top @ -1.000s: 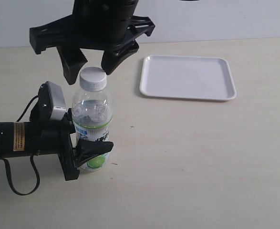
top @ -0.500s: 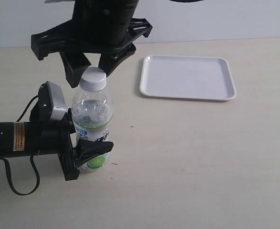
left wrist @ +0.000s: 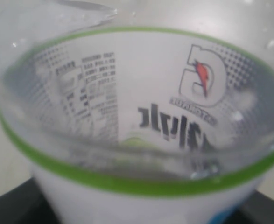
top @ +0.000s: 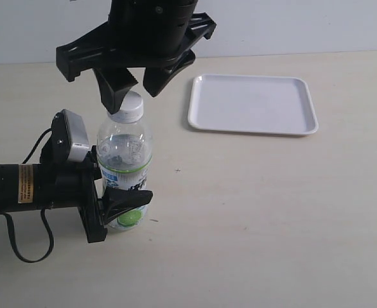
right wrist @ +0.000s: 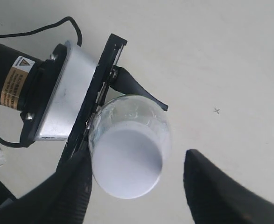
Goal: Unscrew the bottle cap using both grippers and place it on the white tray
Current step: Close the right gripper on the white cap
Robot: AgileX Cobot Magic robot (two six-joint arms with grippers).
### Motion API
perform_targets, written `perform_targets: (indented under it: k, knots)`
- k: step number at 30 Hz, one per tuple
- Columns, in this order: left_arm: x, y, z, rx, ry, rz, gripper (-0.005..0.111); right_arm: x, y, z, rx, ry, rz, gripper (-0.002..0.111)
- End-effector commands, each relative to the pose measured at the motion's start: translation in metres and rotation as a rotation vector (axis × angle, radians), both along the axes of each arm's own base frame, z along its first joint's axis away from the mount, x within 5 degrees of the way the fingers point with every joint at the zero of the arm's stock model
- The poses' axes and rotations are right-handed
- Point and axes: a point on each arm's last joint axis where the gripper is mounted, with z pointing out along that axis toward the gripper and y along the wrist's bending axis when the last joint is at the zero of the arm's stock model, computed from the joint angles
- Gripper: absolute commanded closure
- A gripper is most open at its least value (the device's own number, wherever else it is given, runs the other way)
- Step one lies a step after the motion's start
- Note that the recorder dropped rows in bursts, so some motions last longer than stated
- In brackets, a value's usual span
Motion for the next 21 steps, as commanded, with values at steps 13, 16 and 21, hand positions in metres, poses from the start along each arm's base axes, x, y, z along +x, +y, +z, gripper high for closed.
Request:
perform_targets:
  k: [13, 16, 21]
  knots:
    - [-0.001, -0.002, 0.002, 0.007, -0.004, -0.013, 0.107, -0.001, 0.001, 0.002, 0.021, 0.016, -0.047, 0.054]
    - [-0.002, -0.002, 0.001, 0.007, -0.004, -0.015, 0.107, -0.001, 0.001, 0.001, 0.023, 0.021, -0.047, 0.054]
    - [-0.002, -0.002, 0.001, 0.006, -0.002, -0.014, 0.107, 0.002, 0.005, -0.008, 0.013, 0.043, -0.047, 0.054]
